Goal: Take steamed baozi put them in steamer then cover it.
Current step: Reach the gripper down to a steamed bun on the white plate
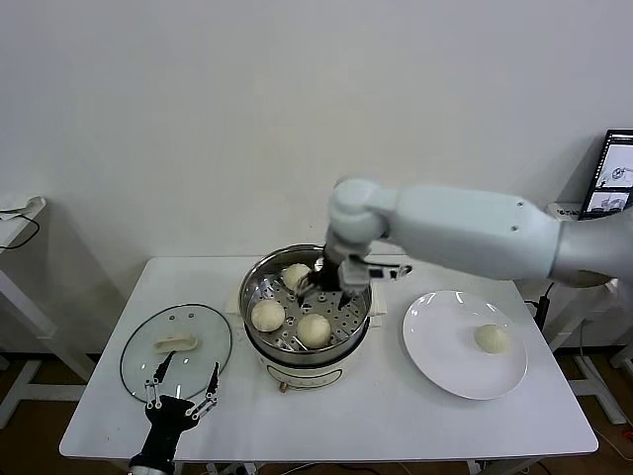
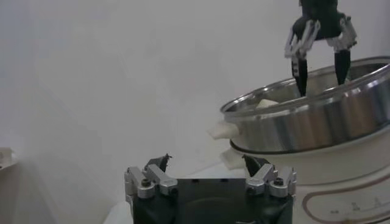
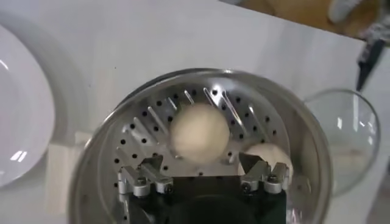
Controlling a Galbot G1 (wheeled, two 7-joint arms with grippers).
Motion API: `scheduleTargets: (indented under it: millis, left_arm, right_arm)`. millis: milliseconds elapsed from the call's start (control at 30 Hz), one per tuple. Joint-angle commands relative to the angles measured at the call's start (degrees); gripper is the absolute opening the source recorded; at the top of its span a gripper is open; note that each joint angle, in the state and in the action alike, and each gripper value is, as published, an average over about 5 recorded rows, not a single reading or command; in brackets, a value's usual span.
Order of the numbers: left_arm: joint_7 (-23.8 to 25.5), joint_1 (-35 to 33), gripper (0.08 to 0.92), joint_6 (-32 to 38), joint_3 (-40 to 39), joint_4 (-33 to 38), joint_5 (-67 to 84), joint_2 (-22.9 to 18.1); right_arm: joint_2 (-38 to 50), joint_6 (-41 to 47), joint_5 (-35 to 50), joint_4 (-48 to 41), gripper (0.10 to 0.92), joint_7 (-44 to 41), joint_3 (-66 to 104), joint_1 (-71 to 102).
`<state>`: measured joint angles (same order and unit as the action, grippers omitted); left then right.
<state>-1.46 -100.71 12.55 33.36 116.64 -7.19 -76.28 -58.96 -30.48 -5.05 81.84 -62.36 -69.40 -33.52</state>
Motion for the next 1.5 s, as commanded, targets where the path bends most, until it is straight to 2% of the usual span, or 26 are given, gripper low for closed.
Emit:
scheduleTargets:
  millis: [33, 100, 200, 400, 733, 1033, 1500]
  left_arm:
    - [0.4, -0.1, 0.823, 0.7, 0.1, 0.0, 0.0, 0.1]
    - [0.5, 0.0, 0.823, 0.7, 0.1, 0.0, 0.0, 0.1]
    - [0.5, -0.1, 0.823, 0.7, -0.1, 0.1, 0.0, 0.1]
    - [0.4, -0.4, 0.823, 0.7, -0.1, 0.0, -0.1, -0.1]
    - [0.3, -0.7, 0.823, 0.5, -0.1, 0.1, -0.2, -0.5]
    - [0.2, -1.1, 0.823, 0.8, -0.8, 0.1, -1.4, -0.5]
    - [0.0, -1.2, 0.823, 0.8, -0.5, 0.3, -1.3, -0.5]
  right_arm:
    - [17.5, 25.2, 28.7, -9.4, 0.823, -5.8, 0.6, -5.1]
    - [19.8, 30.7, 31.3, -12.8, 0.823, -6.8, 0.2, -4.7]
    - [21.9, 35.5, 30.7, -17.9, 0.823, -8.8, -1.9, -3.1]
    - [24.9, 38.4, 26.9, -23.2, 0.823, -8.7, -2.9, 7.1]
    - [26.6, 36.9, 17.5, -24.8, 0.823, -4.4, 6.3, 22.8]
    - [24.0, 35.7, 15.4, -28.5, 0.823, -0.7, 13.5, 30.4]
    - [20.1, 34.0, 14.4, -34.1, 0.823, 3.3, 15.4, 31.5]
